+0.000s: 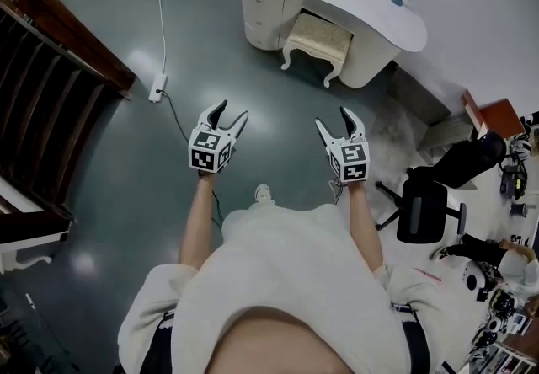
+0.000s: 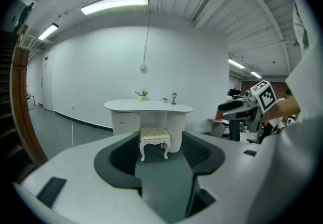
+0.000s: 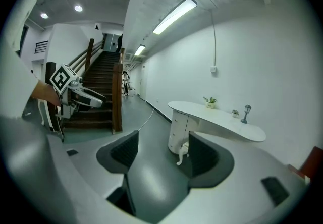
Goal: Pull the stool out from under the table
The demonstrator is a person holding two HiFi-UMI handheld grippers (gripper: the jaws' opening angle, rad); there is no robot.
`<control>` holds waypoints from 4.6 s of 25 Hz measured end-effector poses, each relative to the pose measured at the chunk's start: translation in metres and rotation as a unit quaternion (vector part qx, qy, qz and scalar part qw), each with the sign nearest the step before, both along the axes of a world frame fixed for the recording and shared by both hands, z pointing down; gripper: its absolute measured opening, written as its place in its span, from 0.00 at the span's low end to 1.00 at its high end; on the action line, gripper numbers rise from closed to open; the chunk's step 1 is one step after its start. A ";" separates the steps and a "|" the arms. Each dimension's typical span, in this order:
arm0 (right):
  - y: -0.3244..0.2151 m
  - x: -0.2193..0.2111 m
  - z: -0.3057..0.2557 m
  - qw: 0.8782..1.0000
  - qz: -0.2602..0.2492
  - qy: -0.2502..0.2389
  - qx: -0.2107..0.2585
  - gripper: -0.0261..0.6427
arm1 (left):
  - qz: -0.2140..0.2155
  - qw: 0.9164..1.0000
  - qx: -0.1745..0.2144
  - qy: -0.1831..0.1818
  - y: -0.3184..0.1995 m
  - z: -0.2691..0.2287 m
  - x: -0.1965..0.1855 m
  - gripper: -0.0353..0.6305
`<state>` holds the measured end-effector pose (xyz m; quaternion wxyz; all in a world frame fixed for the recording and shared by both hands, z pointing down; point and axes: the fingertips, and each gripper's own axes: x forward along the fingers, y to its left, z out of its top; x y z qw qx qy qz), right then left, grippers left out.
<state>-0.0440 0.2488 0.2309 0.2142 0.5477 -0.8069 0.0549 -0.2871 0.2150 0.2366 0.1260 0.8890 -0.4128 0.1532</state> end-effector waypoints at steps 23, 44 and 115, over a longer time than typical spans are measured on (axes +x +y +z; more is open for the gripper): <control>-0.193 0.060 0.045 0.999 0.032 -0.018 -0.033 0.48 | 0.034 0.999 -0.025 -0.015 -0.210 0.032 0.066 0.44; -0.388 0.179 0.070 0.990 0.107 -0.057 -0.068 0.48 | 0.103 0.991 -0.066 -0.055 -0.423 0.050 0.190 0.44; -0.510 0.339 0.653 0.954 0.231 -0.090 -0.171 0.62 | 0.173 0.969 -0.133 -0.116 -0.607 0.650 0.286 0.50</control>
